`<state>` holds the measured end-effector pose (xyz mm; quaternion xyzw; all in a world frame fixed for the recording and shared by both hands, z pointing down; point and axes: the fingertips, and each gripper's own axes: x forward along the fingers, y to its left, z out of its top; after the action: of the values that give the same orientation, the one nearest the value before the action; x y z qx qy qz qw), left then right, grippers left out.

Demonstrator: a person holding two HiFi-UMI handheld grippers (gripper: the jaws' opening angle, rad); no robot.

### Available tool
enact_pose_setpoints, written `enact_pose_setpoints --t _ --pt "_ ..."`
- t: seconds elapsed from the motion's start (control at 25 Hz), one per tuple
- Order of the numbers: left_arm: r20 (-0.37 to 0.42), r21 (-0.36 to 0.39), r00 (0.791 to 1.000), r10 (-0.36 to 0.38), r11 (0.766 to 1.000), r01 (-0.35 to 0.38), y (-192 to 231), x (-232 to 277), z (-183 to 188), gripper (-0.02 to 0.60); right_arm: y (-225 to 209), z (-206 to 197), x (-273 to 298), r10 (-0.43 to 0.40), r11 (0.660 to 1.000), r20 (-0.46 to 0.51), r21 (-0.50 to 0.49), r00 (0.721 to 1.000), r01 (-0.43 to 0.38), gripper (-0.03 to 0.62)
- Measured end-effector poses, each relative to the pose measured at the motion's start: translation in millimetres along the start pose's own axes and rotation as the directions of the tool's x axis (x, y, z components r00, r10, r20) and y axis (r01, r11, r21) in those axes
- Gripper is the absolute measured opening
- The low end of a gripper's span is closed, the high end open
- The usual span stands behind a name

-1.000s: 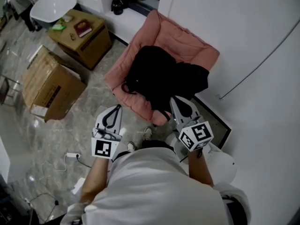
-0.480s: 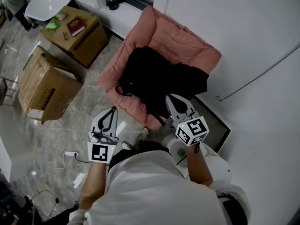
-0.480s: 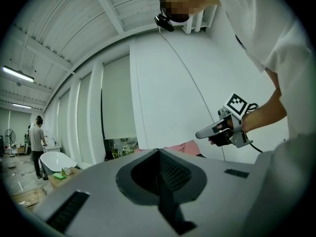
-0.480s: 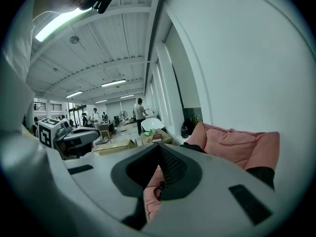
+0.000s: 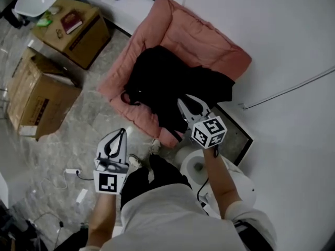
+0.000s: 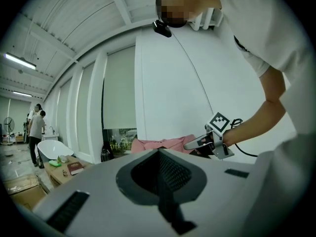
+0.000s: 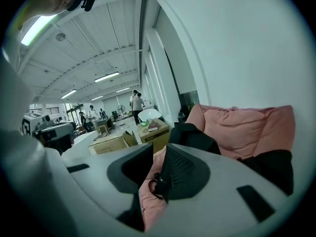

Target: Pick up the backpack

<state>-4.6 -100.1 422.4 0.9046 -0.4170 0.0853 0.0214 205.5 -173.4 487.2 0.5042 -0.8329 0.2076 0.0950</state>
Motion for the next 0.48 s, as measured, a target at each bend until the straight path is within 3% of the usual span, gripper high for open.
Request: enact_pose_setpoints --t 0.48 --pt "-0.029 0.008 0.999 -0.035 0.999 0.035 20 46 -48 0.015 -78 -48 69 -0.081 0.994 -0.011 0.071 0.997 0.081 0.137"
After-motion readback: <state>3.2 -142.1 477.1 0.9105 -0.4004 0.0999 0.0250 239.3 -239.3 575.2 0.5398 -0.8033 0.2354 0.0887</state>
